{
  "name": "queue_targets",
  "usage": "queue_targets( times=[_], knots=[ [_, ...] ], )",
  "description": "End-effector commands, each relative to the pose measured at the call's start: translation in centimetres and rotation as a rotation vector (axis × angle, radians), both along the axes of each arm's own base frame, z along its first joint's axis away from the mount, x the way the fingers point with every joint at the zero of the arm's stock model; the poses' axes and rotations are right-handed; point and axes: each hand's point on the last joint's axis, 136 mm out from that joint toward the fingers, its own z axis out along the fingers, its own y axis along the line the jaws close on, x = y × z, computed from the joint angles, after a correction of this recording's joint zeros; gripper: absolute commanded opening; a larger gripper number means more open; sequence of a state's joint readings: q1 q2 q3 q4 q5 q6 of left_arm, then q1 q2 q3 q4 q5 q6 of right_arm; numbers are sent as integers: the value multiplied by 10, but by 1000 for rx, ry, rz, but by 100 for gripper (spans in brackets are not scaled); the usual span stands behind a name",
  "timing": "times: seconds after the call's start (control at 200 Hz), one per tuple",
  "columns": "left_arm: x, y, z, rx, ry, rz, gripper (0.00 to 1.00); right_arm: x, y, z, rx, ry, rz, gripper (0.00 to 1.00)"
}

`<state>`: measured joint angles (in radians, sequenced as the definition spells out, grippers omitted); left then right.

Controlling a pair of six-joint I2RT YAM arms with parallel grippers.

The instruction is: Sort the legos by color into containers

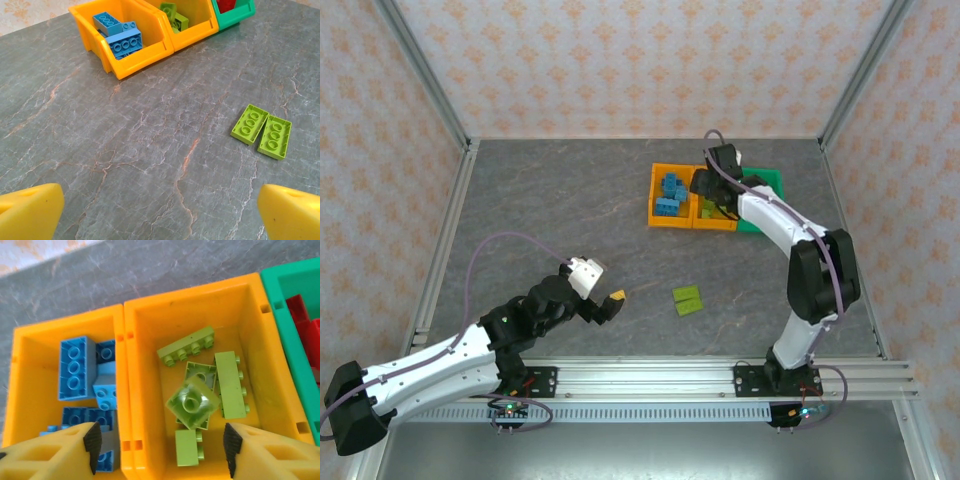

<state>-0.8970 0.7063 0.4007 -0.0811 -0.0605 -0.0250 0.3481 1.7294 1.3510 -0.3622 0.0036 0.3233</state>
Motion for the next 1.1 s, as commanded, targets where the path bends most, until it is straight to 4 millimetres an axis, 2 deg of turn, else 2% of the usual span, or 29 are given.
queue_targets(
  times=[0.0,0.16,0.275,0.375,0.47,0.555,0.676,0.811,0.861,0.871,0.891,0.966,1.096],
  knots=[
    [3,0,4,17,-10,9,100,-29,-12,29,34,-15,-42,71],
    [7,-5,2,16,13,19,100,-101,-7,44,165,-15,38,71],
    [21,-13,3,-21,126,121,100,-160,-10,55,215,6,112,74],
    [25,-47,-1,-48,304,113,100,-201,-23,59,235,35,110,76],
    [22,-91,-14,-40,439,62,100,-227,-32,59,273,36,83,79],
    [20,-126,-27,18,495,50,100,-239,-36,59,309,18,65,81],
    [37,-149,-50,99,608,221,90,-244,-41,58,303,13,50,83],
    [50,-158,-82,126,689,392,83,-245,-41,55,292,27,55,83],
    [52,-158,-85,99,712,456,82,-245,-40,55,290,30,60,83],
    [51,-157,-94,113,722,475,83,-245,-41,55,289,29,60,83],
    [51,-157,-99,110,732,500,83,-245,-41,55,286,28,63,83],
    [51,-156,-106,79,756,586,83,-246,-43,53,273,30,59,83],
    [50,-166,-108,23,792,656,88,-246,-44,50,265,34,59,83]
  ],
)
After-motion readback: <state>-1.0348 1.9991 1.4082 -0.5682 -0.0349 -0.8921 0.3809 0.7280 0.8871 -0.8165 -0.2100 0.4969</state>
